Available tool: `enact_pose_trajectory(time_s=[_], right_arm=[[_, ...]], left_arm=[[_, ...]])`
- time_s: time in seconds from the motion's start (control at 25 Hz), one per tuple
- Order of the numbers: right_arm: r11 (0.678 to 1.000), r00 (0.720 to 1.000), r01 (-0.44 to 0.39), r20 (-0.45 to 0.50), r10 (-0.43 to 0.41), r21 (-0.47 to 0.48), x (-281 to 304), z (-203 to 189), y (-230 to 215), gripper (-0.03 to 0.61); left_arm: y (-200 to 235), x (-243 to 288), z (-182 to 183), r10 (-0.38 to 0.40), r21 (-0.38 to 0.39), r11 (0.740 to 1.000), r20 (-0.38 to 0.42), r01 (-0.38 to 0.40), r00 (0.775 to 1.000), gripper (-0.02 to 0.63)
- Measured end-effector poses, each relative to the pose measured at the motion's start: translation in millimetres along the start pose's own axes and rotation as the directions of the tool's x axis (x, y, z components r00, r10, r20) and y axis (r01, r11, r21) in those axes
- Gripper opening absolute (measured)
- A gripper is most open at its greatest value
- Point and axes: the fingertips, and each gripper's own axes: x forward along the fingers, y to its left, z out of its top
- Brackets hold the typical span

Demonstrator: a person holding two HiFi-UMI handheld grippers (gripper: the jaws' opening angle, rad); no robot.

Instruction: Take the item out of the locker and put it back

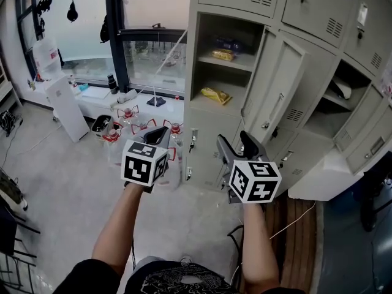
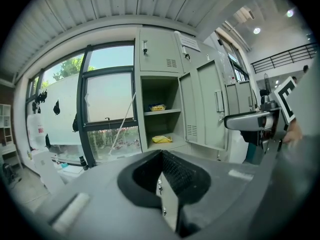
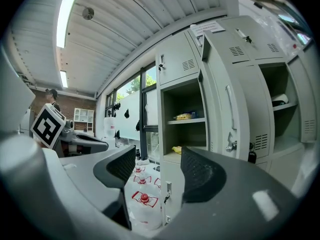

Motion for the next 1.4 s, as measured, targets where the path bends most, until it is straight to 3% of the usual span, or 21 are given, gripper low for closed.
enact_pose_trajectory(time_s=[0.48, 0.84, 1.4], right_arm=[[1.000, 1.000, -0.014, -0.014, 0.014, -0.012, 39.2, -14.0, -5.0, 0.304], [1.000, 0.999, 0.005, -0.031, -0.005, -0.019, 102.6, -16.6, -16.8, 0.302], [0.989, 0.984, 0.095, -0.138, -0.110, -0.112, 212.7, -26.1, -55.2, 0.295]], left_arm=[[19.4, 34.7, -6.7, 0.006, -0.011, 1.000, 0.013, -0.005, 1.000, 0.000], [56.6, 88.8, -11.5, -0.017, -0.025, 1.000, 0.011, 0.018, 1.000, 0.000], [109.4, 186.4, 0.3, -0.116, 0.000, 0.993, -0.009, 0.116, 0.993, 0.000]])
